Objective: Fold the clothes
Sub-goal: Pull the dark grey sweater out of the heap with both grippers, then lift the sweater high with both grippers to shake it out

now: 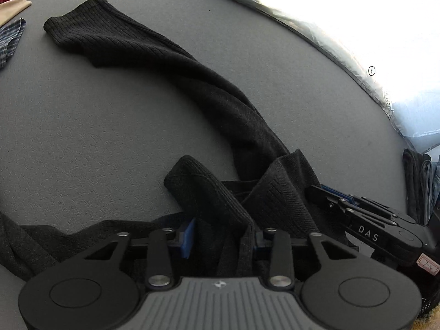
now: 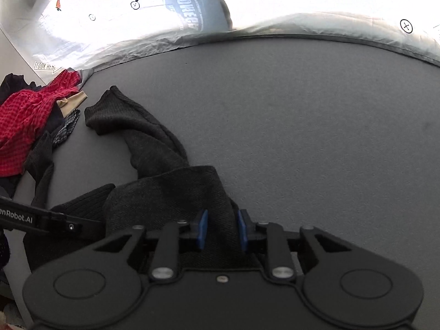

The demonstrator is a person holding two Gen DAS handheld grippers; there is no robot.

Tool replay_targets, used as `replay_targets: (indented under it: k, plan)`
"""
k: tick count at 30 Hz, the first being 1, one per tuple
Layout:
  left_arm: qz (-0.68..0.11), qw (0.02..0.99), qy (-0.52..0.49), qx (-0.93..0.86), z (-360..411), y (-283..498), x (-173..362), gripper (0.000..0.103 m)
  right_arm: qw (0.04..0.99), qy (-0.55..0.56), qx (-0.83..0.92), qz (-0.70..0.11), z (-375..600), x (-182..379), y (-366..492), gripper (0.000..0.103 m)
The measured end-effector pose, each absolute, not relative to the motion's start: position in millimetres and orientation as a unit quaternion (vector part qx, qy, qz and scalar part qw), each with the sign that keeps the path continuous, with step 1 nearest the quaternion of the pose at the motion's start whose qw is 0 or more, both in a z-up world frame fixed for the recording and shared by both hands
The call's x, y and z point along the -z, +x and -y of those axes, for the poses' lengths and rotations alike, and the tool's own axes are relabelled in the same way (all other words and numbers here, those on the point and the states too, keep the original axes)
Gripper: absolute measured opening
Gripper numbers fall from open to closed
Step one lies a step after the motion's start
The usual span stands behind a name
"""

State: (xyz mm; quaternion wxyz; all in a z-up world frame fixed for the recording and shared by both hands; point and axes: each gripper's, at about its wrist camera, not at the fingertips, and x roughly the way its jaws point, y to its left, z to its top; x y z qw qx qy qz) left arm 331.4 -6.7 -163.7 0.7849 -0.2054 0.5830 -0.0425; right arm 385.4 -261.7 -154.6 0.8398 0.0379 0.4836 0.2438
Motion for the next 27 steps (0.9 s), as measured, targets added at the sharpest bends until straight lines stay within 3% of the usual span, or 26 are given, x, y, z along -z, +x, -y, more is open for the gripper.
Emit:
replay_targets:
  k: [1,3,8,20,27]
  plan:
    - [-0.581,0.787,-0.205,0.040,7,329,163,0.020,0.846,0.034,-0.240,-0.474,263,152,382,0.006]
    - [-0.568,0.798,-0.201,0.033,7,324,154,0.013,0.863,0.030,-0.227,-0.451,265,144,374,0.006]
    - [-0.511,0.847,-0.146,0.021,13,309,111,0.011,0.907,0.033,-0.194,-0.372,275,106,350,0.005]
    - [-0.245,0.963,-0.103,0.032,42,268,-79,0.008,0.988,0.003,-0.098,-0.117,322,-33,314,0.004]
    - [-0.087,0.984,-0.083,0.130,117,240,-183,0.004,0.999,-0.014,-0.015,0.046,391,-133,289,0.004]
